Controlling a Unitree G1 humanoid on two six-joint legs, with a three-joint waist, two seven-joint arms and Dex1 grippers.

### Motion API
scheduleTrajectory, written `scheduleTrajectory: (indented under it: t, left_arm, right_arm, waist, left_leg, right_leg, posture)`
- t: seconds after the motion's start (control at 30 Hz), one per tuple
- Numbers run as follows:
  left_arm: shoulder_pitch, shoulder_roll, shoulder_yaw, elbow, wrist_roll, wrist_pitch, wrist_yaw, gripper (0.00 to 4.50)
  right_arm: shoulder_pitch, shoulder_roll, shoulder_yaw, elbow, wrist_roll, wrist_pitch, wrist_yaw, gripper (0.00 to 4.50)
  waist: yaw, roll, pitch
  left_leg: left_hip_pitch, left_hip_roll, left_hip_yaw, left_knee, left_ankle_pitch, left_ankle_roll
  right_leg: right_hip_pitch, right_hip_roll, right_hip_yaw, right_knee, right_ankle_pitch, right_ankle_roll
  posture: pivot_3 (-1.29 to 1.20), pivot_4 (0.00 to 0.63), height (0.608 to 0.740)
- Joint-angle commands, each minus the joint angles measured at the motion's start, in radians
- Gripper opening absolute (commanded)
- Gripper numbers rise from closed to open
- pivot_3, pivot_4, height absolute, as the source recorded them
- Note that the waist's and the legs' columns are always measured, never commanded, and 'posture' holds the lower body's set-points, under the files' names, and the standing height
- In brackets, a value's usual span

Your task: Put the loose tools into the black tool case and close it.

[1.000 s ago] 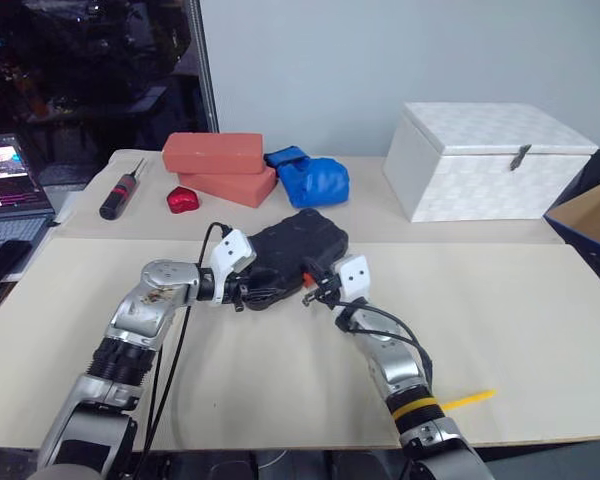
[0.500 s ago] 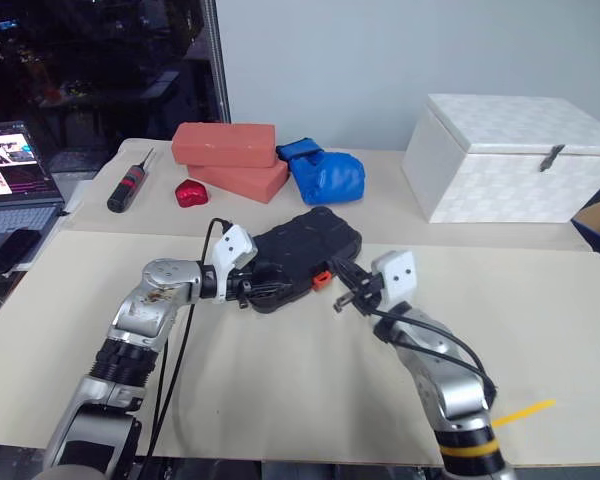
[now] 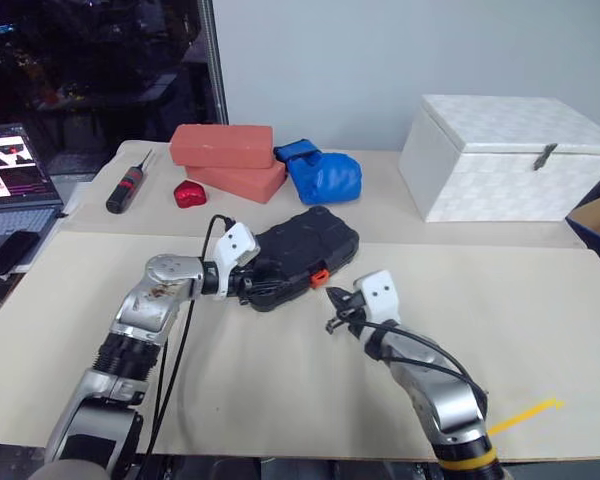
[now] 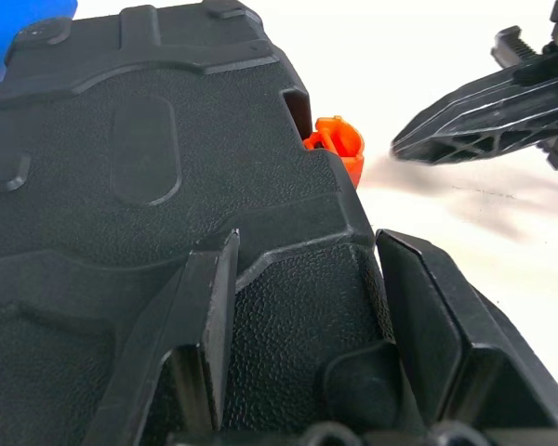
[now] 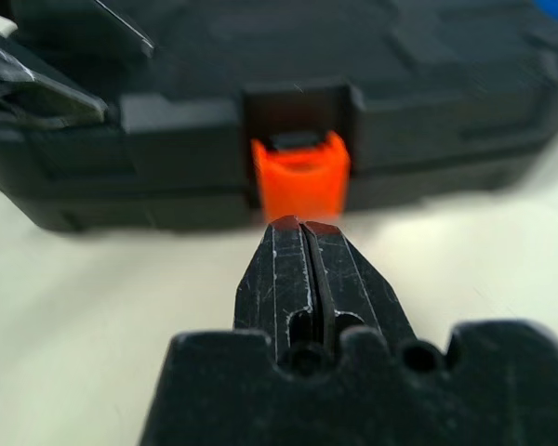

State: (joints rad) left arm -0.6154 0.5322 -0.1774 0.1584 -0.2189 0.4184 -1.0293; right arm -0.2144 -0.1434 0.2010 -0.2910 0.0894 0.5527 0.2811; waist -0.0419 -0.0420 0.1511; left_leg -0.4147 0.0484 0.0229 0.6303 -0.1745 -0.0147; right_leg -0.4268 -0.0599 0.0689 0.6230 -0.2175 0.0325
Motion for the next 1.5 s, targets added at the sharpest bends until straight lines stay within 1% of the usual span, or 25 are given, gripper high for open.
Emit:
scheduleTrajectory:
  t: [0.03,0.33,0.5,0.53,0.57,0.6,0.8,0.93,1.0,1.17,1.23,1.5]
  left_arm:
    - [0.026,0.003,-0.036,0.045,0.046,0.015,0.015,2.51]
    - [0.045,-0.001,-0.040,0.084,0.054,-0.028,0.019,2.51]
    - [0.049,-0.002,-0.039,0.103,0.058,-0.049,0.017,2.51]
    - [0.050,-0.002,-0.039,0.106,0.059,-0.052,0.016,2.51]
    - [0.050,-0.002,-0.039,0.110,0.060,-0.057,0.016,2.51]
    - [0.052,-0.002,-0.039,0.113,0.060,-0.060,0.016,2.51]
    - [0.058,-0.004,-0.038,0.120,0.063,-0.072,0.017,2.51]
    - [0.065,-0.008,-0.039,0.113,0.062,-0.070,0.019,2.51]
    - [0.068,-0.009,-0.037,0.109,0.062,-0.068,0.021,2.51]
    - [0.071,-0.009,-0.036,0.106,0.062,-0.067,0.023,2.51]
    - [0.073,-0.010,-0.035,0.106,0.063,-0.066,0.023,2.51]
    - [0.064,-0.018,-0.034,0.122,0.065,-0.072,0.021,2.51]
  right_arm:
    - [-0.046,0.014,0.014,0.022,-0.015,-0.007,-0.008,0.05]
    - [-0.101,0.044,0.021,0.083,-0.028,-0.023,-0.008,0.05]
    - [-0.115,0.051,0.018,0.119,-0.036,-0.038,-0.006,0.05]
    - [-0.119,0.053,0.017,0.126,-0.036,-0.041,-0.006,0.05]
    - [-0.124,0.057,0.017,0.136,-0.037,-0.045,-0.006,0.05]
    - [-0.127,0.059,0.017,0.142,-0.037,-0.048,-0.006,0.05]
    - [-0.112,0.073,0.026,0.167,-0.023,-0.075,0.018,0.05]
    - [-0.129,0.095,0.017,0.212,-0.019,-0.120,0.017,0.05]
    - [-0.121,0.101,-0.005,0.193,0.002,-0.134,0.025,0.05]
    - [-0.051,0.069,-0.025,0.096,0.036,-0.153,0.079,0.05]
    - [-0.039,0.078,-0.039,0.075,0.057,-0.170,0.082,0.05]
    - [-0.118,0.091,-0.046,0.157,0.043,-0.211,0.059,0.05]
  waist:
    - [0.000,0.000,0.000]
    - [-0.007,0.000,0.000]
    - [-0.011,0.000,0.000]
    - [-0.012,0.000,0.000]
    - [-0.013,0.000,0.000]
    - [-0.015,0.000,0.000]
    - [-0.023,0.000,0.000]
    - [-0.029,0.000,0.000]
    - [-0.029,0.000,0.000]
    - [-0.026,0.000,0.000]
    - [-0.025,0.000,0.000]
    - [-0.024,0.000,0.000]
  left_leg:
    - [0.000,0.000,0.000,0.000,0.000,0.000]
    - [0.001,0.000,0.000,0.000,0.000,0.000]
    - [0.006,0.001,0.000,-0.001,0.000,0.000]
    - [0.006,0.001,0.000,-0.002,-0.001,-0.001]
    - [0.007,0.001,0.000,-0.002,-0.004,-0.006]
    - [0.007,0.001,0.000,-0.002,-0.005,-0.008]
    - [0.008,0.001,0.000,-0.002,-0.005,-0.008]
    - [0.009,0.001,0.000,-0.002,-0.005,-0.008]
    - [0.009,0.001,0.000,-0.002,-0.005,-0.008]
    - [0.009,0.001,0.000,-0.003,-0.005,-0.008]
    - [0.009,0.001,0.000,-0.003,-0.005,-0.008]
    - [0.008,0.001,0.000,-0.004,-0.005,-0.008]
  right_leg:
    - [0.000,0.000,0.000,0.000,0.000,0.000]
    - [0.001,0.001,0.000,0.000,0.001,0.000]
    - [0.002,0.001,0.000,0.000,0.001,-0.001]
    - [0.002,0.001,0.000,0.000,0.001,-0.001]
    - [0.003,0.001,0.000,0.000,0.001,-0.002]
    - [0.003,0.001,0.000,0.000,0.001,-0.002]
    - [0.003,0.001,0.000,0.000,0.002,-0.003]
    - [0.003,0.001,0.000,0.000,0.002,-0.003]
    - [0.004,0.001,0.000,0.000,0.002,-0.003]
    - [0.003,0.001,0.000,0.000,0.002,-0.003]
    - [0.003,0.001,0.000,0.000,0.002,-0.003]
    - [0.003,0.000,0.000,-0.003,0.002,-0.003]
  posture:
    - [0.00,0.150,0.740]
    - [0.00,0.150,0.740]
    - [0.00,0.150,0.740]
    - [0.00,0.150,0.740]
    - [0.00,0.150,0.740]
    - [0.00,0.150,0.740]
    - [0.00,0.150,0.740]
    - [0.00,0.150,0.740]
    - [0.00,0.150,0.740]
    - [0.00,0.150,0.740]
    - [0.00,0.150,0.740]
    - [0.00,0.150,0.740]
